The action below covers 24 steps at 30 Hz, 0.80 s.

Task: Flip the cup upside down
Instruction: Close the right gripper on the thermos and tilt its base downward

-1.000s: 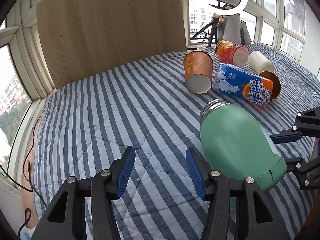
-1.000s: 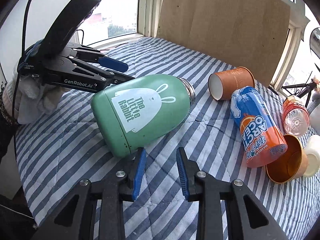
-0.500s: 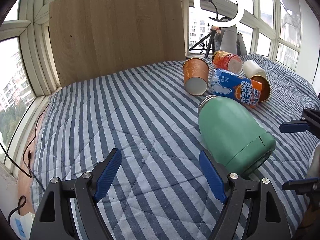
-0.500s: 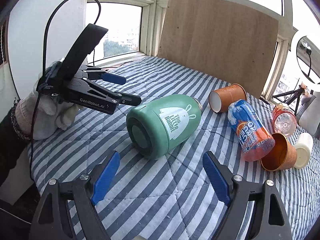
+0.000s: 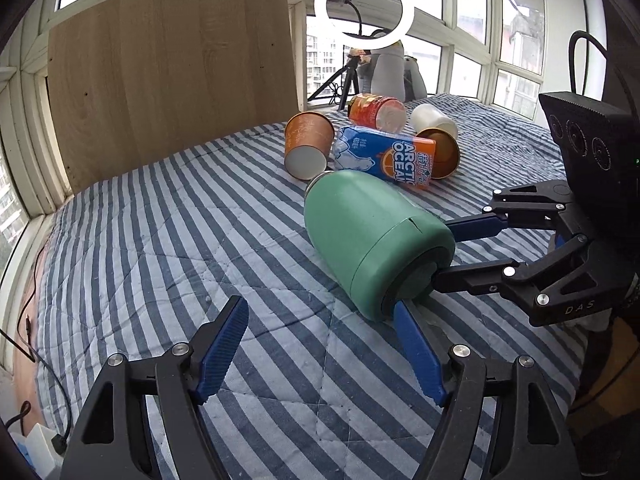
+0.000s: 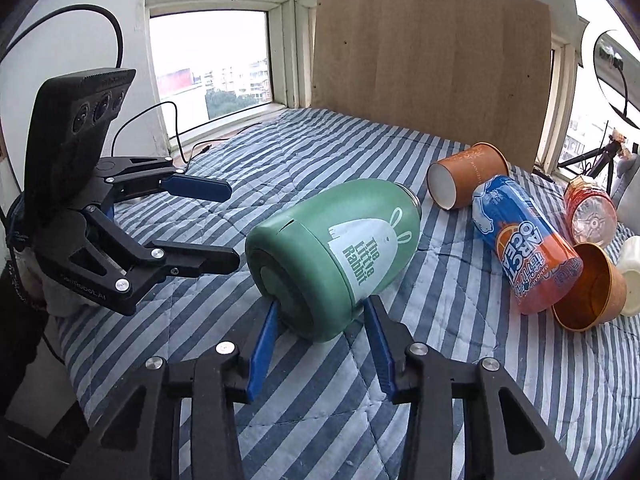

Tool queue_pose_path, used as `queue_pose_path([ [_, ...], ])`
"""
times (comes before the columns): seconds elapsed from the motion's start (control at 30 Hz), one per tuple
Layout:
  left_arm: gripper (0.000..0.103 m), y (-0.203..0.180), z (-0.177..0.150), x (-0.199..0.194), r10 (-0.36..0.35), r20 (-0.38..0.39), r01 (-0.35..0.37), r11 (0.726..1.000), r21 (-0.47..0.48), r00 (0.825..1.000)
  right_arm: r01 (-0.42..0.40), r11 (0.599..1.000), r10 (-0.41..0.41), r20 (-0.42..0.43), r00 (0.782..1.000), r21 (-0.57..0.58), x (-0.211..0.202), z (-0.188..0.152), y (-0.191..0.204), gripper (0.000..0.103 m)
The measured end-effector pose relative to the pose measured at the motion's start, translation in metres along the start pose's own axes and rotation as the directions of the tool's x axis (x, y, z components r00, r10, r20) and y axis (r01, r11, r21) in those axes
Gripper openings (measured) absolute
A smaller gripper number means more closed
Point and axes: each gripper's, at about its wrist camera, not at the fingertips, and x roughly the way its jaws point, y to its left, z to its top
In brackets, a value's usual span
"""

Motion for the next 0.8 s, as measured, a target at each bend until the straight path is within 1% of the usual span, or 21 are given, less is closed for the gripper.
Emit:
queue_pose_path([
  [0.03,0.079,-0.003,0.0,0.001,-0.014,-0.004,0.014,1.0,0.013,1.0,-0.004,1.0,0.004,0.0,1.0,0.007,0.0,0.0,-0.002,0.038],
  [0.1,0.078,-0.009,0.001,0.007,-0.002,-0.021,0.003,1.0,0.031,1.0,-0.007,1.0,0.007,-0.003,1.0,0.014,0.002,0.0,-0.004,0.038],
  [0.13,0.071,-0.013,0.001,0.011,-0.006,-0.037,0.007,0.999,0.04,0.999,-0.009,1.0,0.01,-0.008,1.0,0.014,0.004,0.0,-0.004,0.038],
  [0.17,0.066,-0.014,0.002,0.015,-0.013,-0.055,0.015,0.999,0.043,0.998,-0.012,1.0,0.013,-0.012,1.0,0.013,0.005,0.0,-0.004,0.037],
  [0.2,0.057,-0.016,0.003,0.019,-0.016,-0.066,0.019,0.999,0.046,0.998,-0.013,1.0,0.013,-0.015,1.0,0.009,0.006,0.0,-0.003,0.036],
  [0.23,0.054,-0.017,0.004,0.023,-0.021,-0.071,0.024,0.999,0.048,0.997,-0.012,1.0,0.012,-0.015,1.0,0.004,0.006,-0.001,-0.001,0.034],
  [0.3,0.053,-0.02,0.006,0.027,-0.046,-0.073,0.049,0.998,0.047,0.996,-0.007,1.0,0.007,-0.01,1.0,-0.001,0.004,-0.001,0.001,0.033],
  [0.37,0.05,-0.024,0.009,0.028,-0.059,-0.062,0.063,0.996,0.056,0.996,-0.012,1.0,0.012,-0.004,1.0,0.005,0.003,-0.001,-0.001,0.032],
  [0.43,0.049,-0.029,0.01,0.028,-0.036,-0.052,0.04,0.997,0.072,0.998,-0.019,1.0,0.019,0.0,1.0,0.01,0.002,-0.001,-0.002,0.03],
  [0.5,0.049,-0.032,0.012,0.029,-0.026,-0.048,0.029,0.997,0.076,0.999,-0.008,1.0,0.008,0.009,1.0,0.014,0.001,-0.001,-0.002,0.03],
  [0.67,0.047,-0.038,0.017,0.023,-0.02,-0.032,0.022,0.997,0.07,0.999,-0.019,0.998,0.017,0.029,0.999,0.061,-0.004,0.0,-0.008,0.029],
  [0.8,0.047,-0.042,0.023,0.008,-0.022,-0.012,0.023,0.997,0.075,1.0,-0.029,0.997,0.026,0.042,0.999,0.077,-0.013,0.0,-0.008,0.029],
])
